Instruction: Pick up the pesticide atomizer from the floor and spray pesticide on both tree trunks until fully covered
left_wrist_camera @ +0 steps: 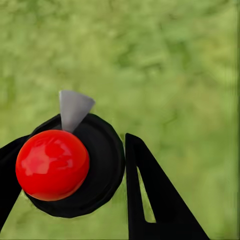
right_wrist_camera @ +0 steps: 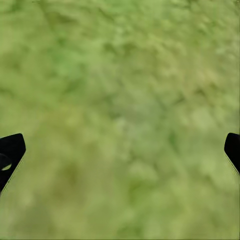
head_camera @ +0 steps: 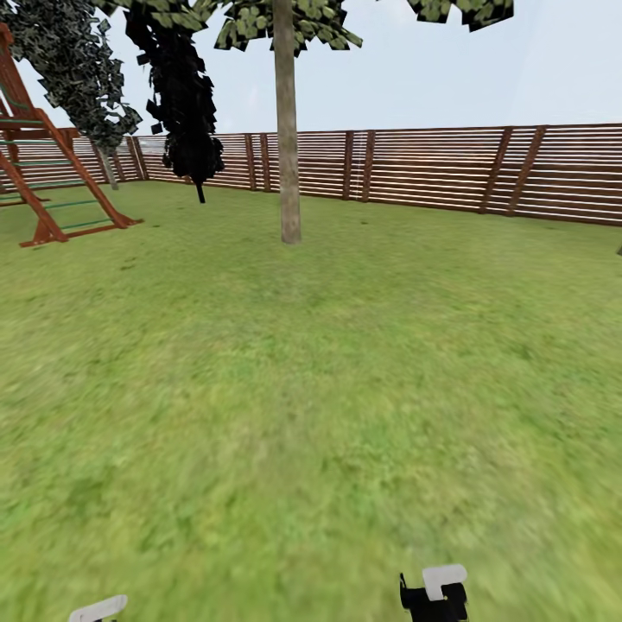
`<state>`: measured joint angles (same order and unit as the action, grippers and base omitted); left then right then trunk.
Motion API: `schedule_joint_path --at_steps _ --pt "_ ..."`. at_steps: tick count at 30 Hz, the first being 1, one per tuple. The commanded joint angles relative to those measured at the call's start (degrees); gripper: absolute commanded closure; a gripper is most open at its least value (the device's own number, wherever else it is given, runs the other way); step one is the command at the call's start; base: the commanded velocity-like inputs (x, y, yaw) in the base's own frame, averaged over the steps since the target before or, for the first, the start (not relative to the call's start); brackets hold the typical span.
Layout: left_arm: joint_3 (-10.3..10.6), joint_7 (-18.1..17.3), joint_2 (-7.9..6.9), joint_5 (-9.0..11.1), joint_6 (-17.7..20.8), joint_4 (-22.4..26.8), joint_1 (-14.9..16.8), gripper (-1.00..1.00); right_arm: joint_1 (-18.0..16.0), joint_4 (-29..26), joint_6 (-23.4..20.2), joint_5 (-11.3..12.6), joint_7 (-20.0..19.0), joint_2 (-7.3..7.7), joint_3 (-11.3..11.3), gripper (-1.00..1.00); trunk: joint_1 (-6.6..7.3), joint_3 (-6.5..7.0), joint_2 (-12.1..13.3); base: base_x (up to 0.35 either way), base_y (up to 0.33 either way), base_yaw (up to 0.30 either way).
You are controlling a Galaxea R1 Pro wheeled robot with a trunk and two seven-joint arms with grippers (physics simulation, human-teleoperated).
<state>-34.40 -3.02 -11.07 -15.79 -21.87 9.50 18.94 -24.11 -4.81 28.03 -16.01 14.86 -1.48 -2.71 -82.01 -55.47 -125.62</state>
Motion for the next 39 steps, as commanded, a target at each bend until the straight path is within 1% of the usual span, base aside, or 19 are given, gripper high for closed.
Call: schedule_joint_path --at_steps 1,39 --pt "-0.50 -0.32 0.00 -0.30 -0.19 -0.03 0.04 1.00 -0.05 0.06 0.10 -0.60 0.35 -0.02 -0.28 -1.00 -0.03 -0.05 -0.02 0.338 0.000 0.000" --pt "-0.50 -0.32 0.00 -0.30 -0.23 0.00 0.04 1.00 -0.04 0.06 0.10 -0.60 0.35 0.24 -0.28 -1.00 -0.03 -0.05 -0.02 0.338 0.000 0.000"
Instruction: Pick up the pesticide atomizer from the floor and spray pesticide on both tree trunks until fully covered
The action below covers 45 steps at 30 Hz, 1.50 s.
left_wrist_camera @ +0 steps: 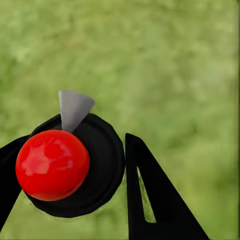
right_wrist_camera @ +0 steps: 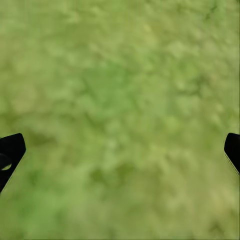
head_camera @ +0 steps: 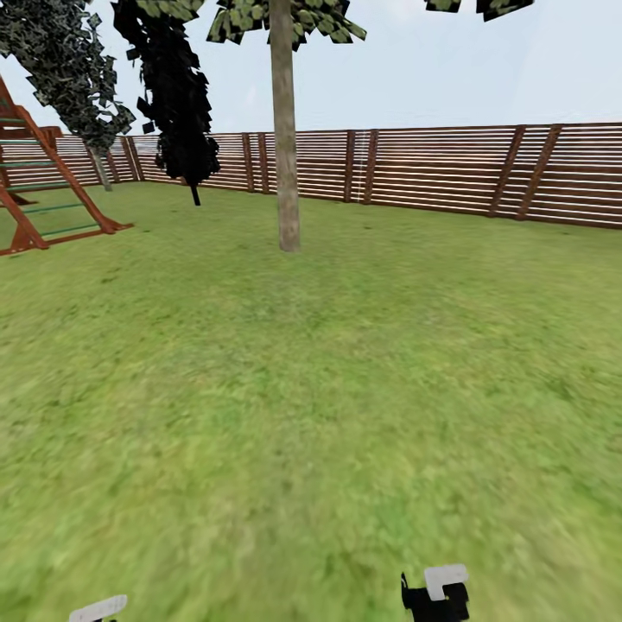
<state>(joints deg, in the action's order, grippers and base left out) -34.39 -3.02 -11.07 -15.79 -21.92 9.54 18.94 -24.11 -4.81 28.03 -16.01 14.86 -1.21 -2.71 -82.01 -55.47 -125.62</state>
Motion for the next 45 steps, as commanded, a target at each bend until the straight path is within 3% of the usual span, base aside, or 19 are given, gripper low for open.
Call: schedule_joint_path --at_steps 1,45 --pt "-0.50 -0.32 0.00 -0.30 -0.18 -0.05 0.04 1.00 -0.05 0.06 0.10 -0.60 0.35 -0.02 -0.28 -1.00 -0.03 -0.05 -0.02 0.338 0.000 0.000" --pt "-0.50 -0.32 0.00 -0.30 -0.23 -0.05 0.04 1.00 -0.04 0.06 0.10 -0.60 0.35 -0.11 -0.28 -1.00 -0.03 -0.05 -0.02 0.338 0.000 0.000"
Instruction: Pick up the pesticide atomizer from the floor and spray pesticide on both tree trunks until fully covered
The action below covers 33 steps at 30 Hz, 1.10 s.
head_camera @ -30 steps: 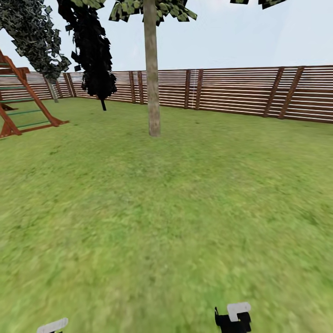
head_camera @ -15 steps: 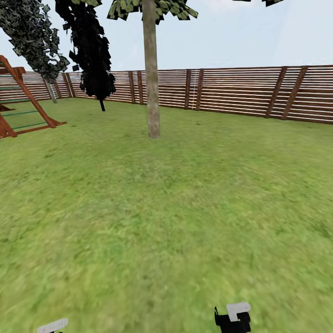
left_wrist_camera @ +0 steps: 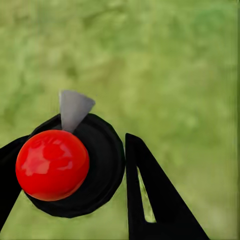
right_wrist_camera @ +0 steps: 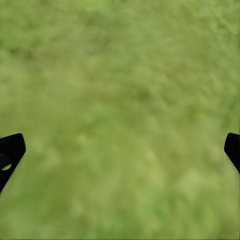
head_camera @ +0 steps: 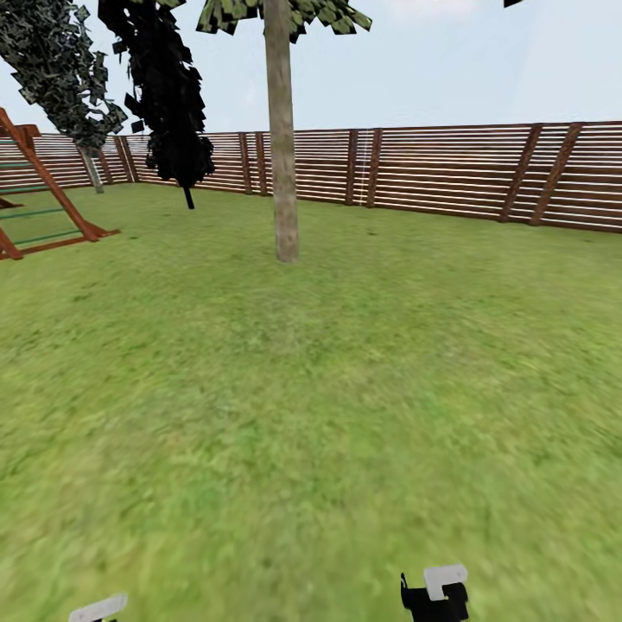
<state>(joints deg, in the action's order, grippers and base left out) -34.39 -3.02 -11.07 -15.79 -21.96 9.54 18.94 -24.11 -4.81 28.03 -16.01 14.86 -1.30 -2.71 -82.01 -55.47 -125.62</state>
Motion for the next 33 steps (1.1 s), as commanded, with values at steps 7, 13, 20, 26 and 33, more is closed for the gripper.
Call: schedule_joint_path --at_steps 7,13,20,26,33 --pt "-0.50 -0.32 0.00 -0.30 -0.19 -0.05 0.04 1.00 -0.06 0.06 0.10 -0.60 0.35 -0.16 -0.28 -1.00 -0.03 -0.05 -0.02 0.338 0.000 0.000" --pt "-0.52 -0.32 0.00 -0.30 -0.19 -0.05 0.04 1.00 -0.05 0.06 0.10 -0.60 0.35 -0.27 -0.28 -1.00 -0.03 -0.05 -0.02 0.338 0.000 0.000" --pt "-0.50 -0.32 0.00 -0.30 -0.19 -0.05 0.04 1.00 -0.04 0.06 0.10 -0.45 0.35 -0.37 -0.28 -1.00 -0.03 -0.05 -0.02 0.338 0.000 0.000" --pt "-0.56 -0.32 0.00 -0.31 -0.18 -0.05 0.04 1.00 -0.05 0.06 0.08 -0.42 0.35 -0.37 -0.28 -1.00 -0.03 -0.05 -0.02 0.338 0.000 0.000" --pt "-0.52 -0.32 0.00 -0.31 -0.19 -0.05 0.04 1.00 -0.04 0.05 0.03 -0.40 0.42 -0.25 -0.36 -1.00 -0.03 -0.05 -0.02 0.338 0.000 0.000"
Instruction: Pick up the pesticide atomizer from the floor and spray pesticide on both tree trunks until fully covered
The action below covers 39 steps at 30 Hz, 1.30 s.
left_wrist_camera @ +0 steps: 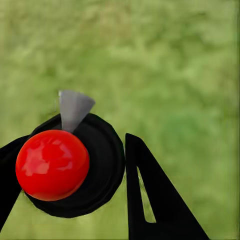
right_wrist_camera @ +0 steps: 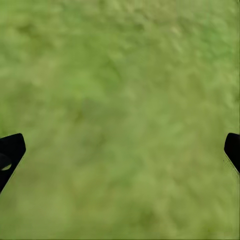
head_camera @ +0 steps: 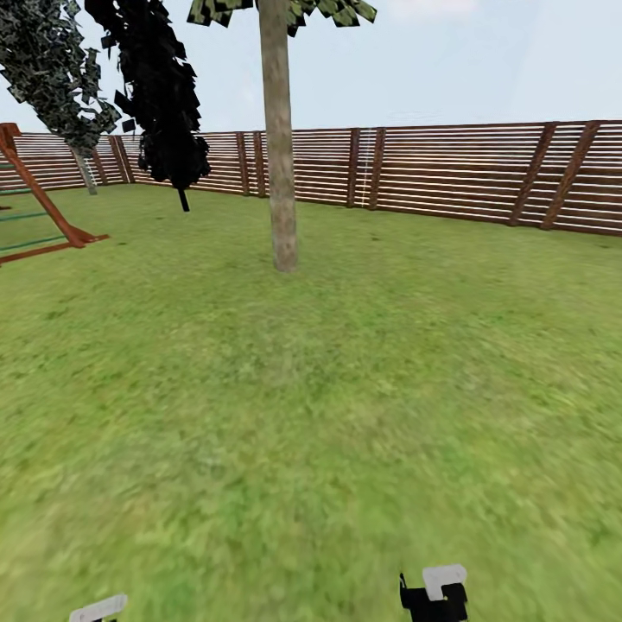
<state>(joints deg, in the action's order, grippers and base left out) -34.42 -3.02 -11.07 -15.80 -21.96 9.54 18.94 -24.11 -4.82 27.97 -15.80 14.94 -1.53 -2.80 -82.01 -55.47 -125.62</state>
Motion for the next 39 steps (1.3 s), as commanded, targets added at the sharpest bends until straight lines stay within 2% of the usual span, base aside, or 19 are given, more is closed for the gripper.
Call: schedule_joint_path --at_steps 1,39 --pt "-0.50 -0.32 0.00 -0.29 -0.19 -0.05 0.04 1.00 -0.05 0.07 0.08 -0.62 0.35 0.05 -0.28 -1.00 -0.03 -0.05 -0.02 0.338 0.000 0.000" --pt "-0.53 -0.32 0.00 -0.29 -0.19 -0.05 0.04 1.00 -0.04 0.07 0.11 -0.72 0.28 0.13 -0.19 -1.00 -0.03 -0.05 -0.02 0.338 0.000 0.000"
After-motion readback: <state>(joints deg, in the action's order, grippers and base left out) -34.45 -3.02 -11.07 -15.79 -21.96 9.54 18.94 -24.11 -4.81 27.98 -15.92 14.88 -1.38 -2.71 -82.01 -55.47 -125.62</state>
